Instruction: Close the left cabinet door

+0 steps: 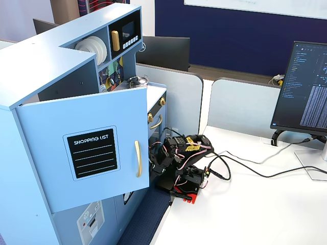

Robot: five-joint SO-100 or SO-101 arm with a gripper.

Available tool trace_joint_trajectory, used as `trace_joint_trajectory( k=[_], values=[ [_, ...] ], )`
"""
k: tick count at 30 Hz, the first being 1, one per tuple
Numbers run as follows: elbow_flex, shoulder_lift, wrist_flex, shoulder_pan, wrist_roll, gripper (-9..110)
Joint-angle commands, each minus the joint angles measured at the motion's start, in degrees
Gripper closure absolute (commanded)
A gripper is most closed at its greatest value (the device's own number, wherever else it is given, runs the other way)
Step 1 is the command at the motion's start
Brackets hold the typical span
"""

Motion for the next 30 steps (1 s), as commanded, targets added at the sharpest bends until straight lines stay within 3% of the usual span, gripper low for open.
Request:
trace_joint_trajectory(
  k=[1,6,12,30],
  values=[
    [-14.6,-4.4,-7.1,-18.0,-5.1,102],
    [-20.9,-8.9,-20.4,-34.6,-19.4,102],
    [-24.4,-13.9,-33.1,-47.9,-23.3,102],
    [-52.9,-43.8,-44.1,-46.8,-25.6,102]
  ],
)
